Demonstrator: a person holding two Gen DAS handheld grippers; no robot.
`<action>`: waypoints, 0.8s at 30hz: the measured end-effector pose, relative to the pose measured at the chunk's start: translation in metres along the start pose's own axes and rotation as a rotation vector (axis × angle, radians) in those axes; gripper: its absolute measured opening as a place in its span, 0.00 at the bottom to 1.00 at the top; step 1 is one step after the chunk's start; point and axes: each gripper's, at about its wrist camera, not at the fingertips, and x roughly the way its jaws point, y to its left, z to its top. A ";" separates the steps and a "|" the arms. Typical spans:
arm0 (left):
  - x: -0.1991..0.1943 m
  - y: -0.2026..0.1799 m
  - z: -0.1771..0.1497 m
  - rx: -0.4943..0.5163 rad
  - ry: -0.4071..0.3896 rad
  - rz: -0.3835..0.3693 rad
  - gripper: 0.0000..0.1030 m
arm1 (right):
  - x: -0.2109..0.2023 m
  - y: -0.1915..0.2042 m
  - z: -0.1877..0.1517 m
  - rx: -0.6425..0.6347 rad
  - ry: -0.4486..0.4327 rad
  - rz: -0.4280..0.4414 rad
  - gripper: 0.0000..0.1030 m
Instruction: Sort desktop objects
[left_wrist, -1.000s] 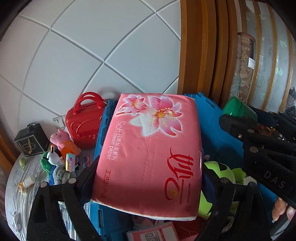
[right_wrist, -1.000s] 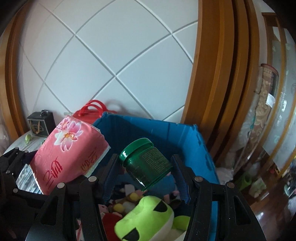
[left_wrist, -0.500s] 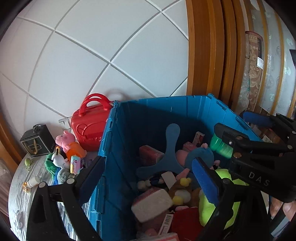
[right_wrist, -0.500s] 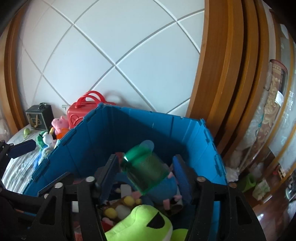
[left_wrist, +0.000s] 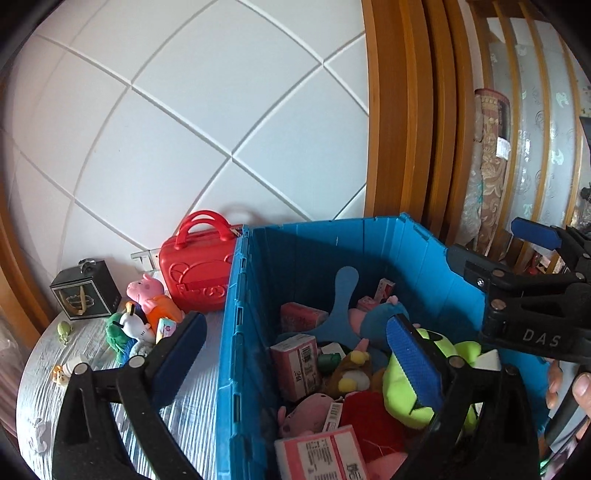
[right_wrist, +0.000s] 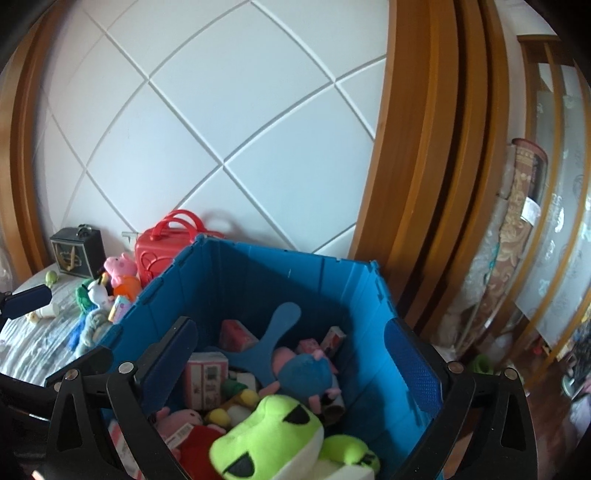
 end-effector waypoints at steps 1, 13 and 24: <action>-0.010 0.002 -0.002 -0.001 -0.013 -0.007 0.98 | -0.010 0.001 -0.001 0.003 -0.002 -0.005 1.00; -0.094 0.036 -0.039 0.010 -0.092 -0.059 0.99 | -0.096 0.036 -0.036 0.019 0.016 -0.093 1.00; -0.131 0.047 -0.055 0.016 -0.086 -0.068 0.99 | -0.132 0.050 -0.049 0.050 0.056 -0.150 1.00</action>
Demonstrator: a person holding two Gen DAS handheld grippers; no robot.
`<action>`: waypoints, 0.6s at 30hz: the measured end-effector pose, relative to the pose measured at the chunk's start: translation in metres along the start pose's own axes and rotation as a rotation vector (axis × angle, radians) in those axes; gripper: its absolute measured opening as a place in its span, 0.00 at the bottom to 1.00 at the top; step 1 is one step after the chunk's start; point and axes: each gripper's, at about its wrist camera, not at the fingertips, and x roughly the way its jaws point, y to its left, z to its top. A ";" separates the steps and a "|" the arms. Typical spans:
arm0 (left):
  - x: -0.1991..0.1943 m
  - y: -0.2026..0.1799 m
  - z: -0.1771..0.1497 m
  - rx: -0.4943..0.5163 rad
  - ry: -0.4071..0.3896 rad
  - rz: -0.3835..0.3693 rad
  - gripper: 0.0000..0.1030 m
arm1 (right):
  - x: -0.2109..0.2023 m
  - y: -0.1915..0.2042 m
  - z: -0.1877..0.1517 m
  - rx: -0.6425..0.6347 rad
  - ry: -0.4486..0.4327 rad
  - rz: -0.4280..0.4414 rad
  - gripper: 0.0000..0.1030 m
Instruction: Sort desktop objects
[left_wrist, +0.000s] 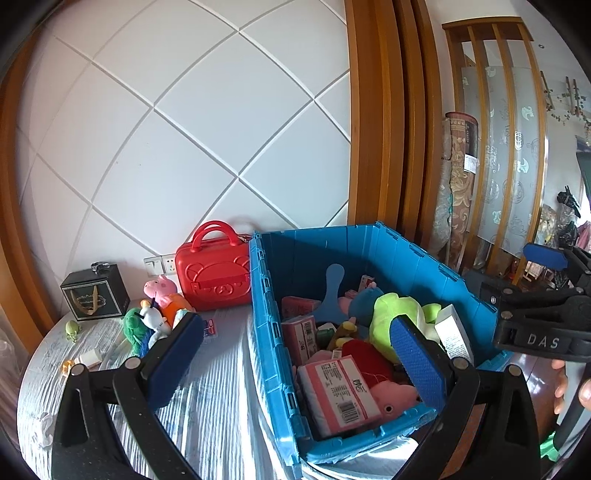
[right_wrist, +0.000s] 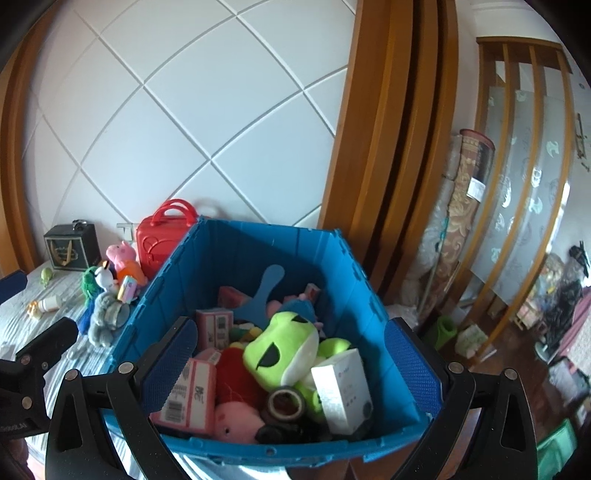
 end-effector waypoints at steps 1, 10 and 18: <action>-0.003 0.000 0.000 0.001 -0.002 0.000 0.99 | -0.002 0.001 -0.002 0.000 0.004 0.000 1.00; -0.017 -0.001 -0.003 0.005 -0.012 -0.013 0.99 | -0.013 0.009 -0.014 0.015 0.007 0.024 1.00; -0.022 -0.009 -0.003 0.020 -0.034 -0.004 0.99 | -0.018 0.002 -0.017 0.034 -0.007 0.028 1.00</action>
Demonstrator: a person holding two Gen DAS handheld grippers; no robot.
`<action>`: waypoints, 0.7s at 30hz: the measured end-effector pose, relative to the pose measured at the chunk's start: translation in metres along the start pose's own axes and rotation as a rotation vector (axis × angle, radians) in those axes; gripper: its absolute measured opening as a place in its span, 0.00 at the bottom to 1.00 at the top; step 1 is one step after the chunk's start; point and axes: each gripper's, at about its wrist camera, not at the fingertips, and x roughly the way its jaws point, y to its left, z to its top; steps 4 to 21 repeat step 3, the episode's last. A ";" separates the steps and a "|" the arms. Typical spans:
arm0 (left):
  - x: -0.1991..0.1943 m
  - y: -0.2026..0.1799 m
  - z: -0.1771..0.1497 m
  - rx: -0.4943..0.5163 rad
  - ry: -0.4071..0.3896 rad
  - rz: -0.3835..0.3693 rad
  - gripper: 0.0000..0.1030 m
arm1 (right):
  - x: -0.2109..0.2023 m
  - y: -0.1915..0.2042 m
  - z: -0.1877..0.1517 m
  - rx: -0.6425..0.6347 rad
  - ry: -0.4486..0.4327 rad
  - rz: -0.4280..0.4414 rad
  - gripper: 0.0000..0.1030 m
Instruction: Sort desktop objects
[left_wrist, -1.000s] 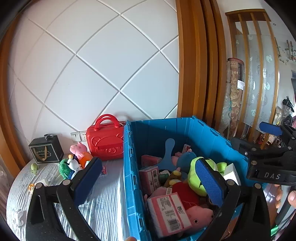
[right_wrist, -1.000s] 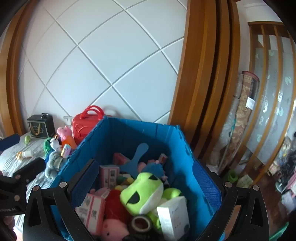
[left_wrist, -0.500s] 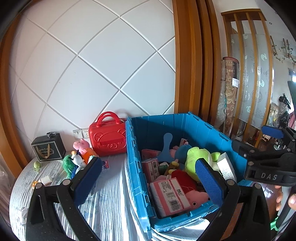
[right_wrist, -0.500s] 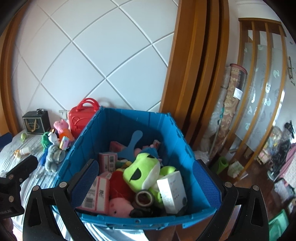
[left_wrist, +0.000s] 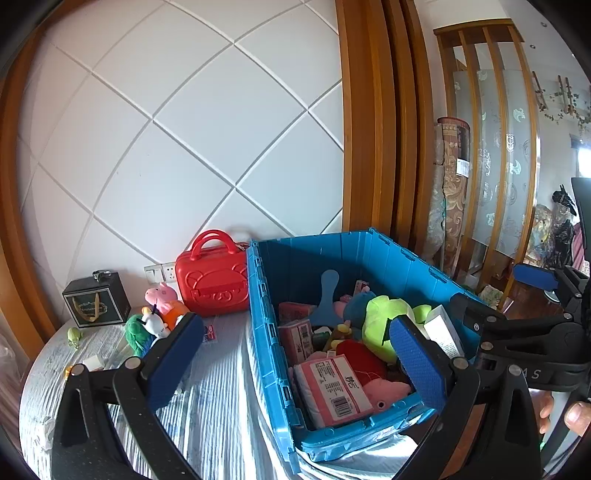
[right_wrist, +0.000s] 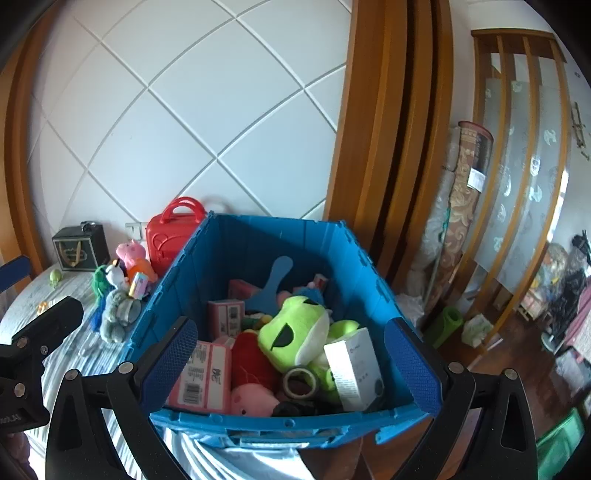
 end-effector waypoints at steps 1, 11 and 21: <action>0.000 -0.001 0.000 0.002 0.001 0.001 0.99 | 0.000 -0.001 0.000 0.001 0.000 0.000 1.00; 0.001 -0.002 0.001 -0.002 0.003 -0.001 0.99 | 0.000 -0.003 0.000 0.001 -0.002 0.002 1.00; 0.001 -0.002 0.001 -0.002 0.003 -0.001 0.99 | 0.000 -0.003 0.000 0.001 -0.002 0.002 1.00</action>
